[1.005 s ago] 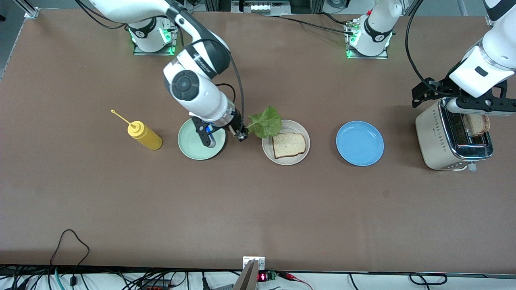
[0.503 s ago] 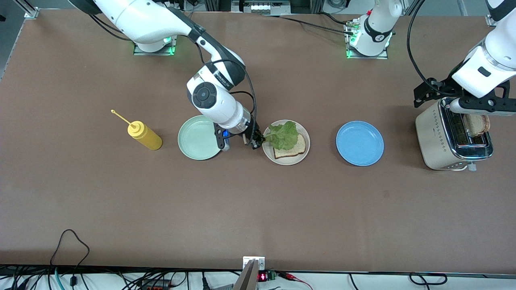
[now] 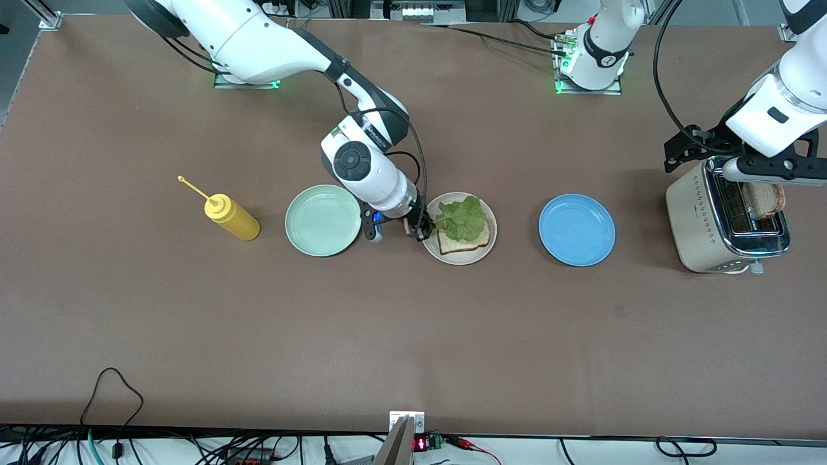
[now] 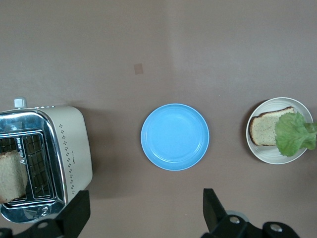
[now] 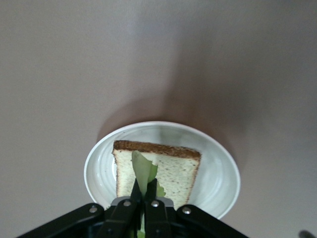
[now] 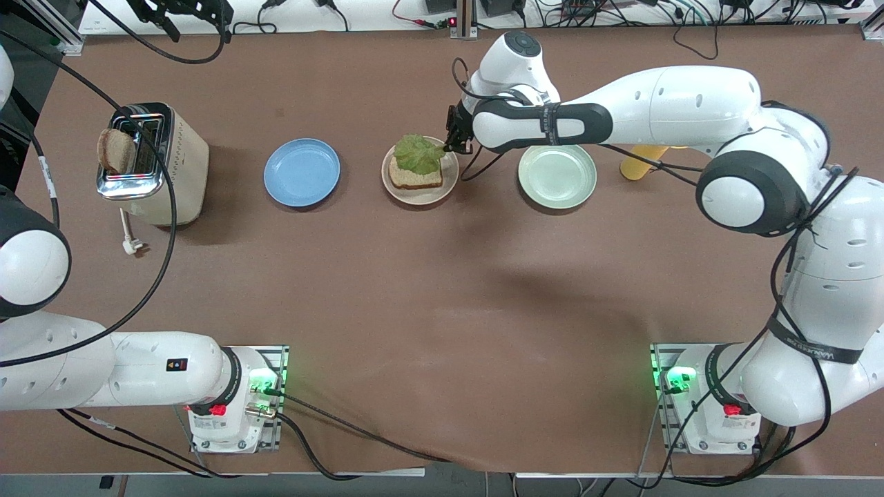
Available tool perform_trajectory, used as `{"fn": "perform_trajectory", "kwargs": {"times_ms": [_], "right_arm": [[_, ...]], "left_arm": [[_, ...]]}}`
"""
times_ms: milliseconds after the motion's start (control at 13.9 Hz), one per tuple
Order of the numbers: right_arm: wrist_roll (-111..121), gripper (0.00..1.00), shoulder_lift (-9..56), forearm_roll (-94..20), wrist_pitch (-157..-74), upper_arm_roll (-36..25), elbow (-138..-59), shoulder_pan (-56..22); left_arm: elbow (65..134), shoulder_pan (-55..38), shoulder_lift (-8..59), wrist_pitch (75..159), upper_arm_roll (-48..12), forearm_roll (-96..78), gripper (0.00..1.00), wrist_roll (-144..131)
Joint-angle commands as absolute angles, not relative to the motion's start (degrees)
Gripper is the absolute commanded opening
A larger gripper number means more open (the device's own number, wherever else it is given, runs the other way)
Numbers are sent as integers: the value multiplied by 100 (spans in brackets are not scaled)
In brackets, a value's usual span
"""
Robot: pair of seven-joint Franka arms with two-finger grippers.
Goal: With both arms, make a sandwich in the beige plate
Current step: 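Lower the lettuce onto the bread and open the right gripper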
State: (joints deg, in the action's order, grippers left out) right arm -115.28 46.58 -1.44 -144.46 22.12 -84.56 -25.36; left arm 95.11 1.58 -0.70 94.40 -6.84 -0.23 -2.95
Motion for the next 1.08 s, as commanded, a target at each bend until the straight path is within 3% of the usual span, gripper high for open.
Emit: {"fn": "perform_trajectory", "kwargs": {"times_ms": [0, 359, 646, 790, 862, 934, 1005], "right_arm": [[-11961, 2, 4965, -53, -14773, 2083, -8104, -2716], [-12234, 4, 5133, -53, -15292, 2074, -8095, -2794], [-12243, 30, 5317, -44, -15495, 2048, -8095, -2927], [-12243, 36, 5344, 8, -15513, 2039, -8095, -2997], [-12243, 56, 5352, 9, -15513, 2039, -8095, -2997], [-12234, 66, 5353, 26, -15521, 2030, -8095, -2988], [-12234, 96, 5344, 26, -15513, 1987, -8095, -2988]], "left_arm": [[9483, 123, -114, 9369, -598, 53, 100, -255], [9483, 237, -62, 9422, -589, 53, 100, -246], [9221, 508, 245, 9431, -589, 44, 100, -229], [8983, 676, 465, 9378, -598, -17, 100, -202], [8982, 633, 544, 9369, -606, -18, 100, -228], [8974, 598, 597, 9360, -641, 43, 100, -263], [8974, 598, 624, 9360, -650, 44, 100, -264]]}}
